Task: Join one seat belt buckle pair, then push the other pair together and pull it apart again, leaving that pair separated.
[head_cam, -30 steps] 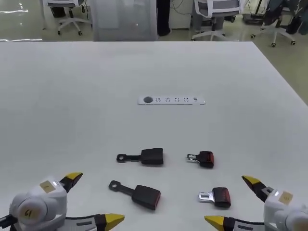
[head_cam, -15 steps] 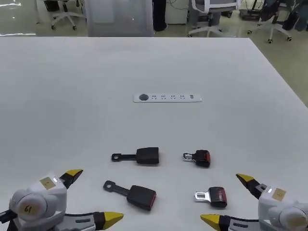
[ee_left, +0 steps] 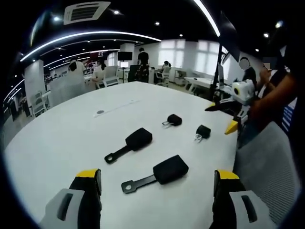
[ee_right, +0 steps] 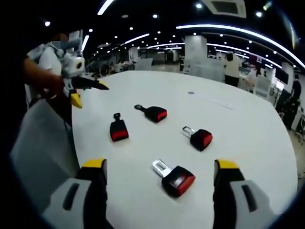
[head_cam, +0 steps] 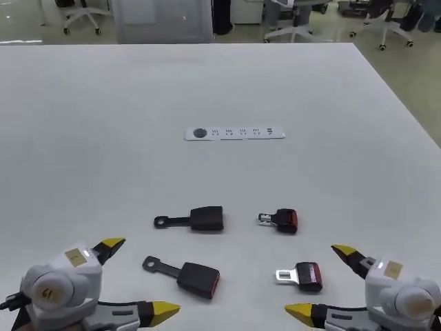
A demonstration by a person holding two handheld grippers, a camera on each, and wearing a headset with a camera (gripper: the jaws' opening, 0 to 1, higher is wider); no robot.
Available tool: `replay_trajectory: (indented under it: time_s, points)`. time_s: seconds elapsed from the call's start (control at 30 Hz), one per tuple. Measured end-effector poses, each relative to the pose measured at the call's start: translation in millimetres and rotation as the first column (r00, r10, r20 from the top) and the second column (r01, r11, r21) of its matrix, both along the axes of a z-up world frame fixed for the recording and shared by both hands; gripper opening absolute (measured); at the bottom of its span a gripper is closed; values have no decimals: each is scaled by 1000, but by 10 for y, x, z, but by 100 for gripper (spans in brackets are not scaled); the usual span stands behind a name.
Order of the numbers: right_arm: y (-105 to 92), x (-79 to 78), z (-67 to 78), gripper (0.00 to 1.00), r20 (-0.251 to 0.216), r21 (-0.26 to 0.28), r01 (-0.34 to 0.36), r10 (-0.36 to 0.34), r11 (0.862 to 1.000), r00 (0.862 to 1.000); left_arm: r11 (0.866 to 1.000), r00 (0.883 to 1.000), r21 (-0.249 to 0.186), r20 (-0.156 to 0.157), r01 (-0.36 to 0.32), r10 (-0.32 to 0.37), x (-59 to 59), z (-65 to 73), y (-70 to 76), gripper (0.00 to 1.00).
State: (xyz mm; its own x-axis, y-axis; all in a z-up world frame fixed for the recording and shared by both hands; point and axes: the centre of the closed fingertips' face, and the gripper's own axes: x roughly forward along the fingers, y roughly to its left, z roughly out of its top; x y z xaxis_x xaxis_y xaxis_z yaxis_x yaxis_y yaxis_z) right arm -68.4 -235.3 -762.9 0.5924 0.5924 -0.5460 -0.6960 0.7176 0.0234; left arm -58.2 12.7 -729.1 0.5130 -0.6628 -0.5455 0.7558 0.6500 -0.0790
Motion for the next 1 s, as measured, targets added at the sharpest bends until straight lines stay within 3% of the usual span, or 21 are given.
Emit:
replay_trajectory:
  time_s: [0.43,1.0]
  points:
    - [13,7,-109,92,-45,-13,-59,58,998,997,995,995,39,-23,93,-92,-3,-138,-127,96]
    - [-14,117,-222,89,-89,-32,-145,142,989,986,964,969,105,-44,245,-242,18,-304,-316,88]
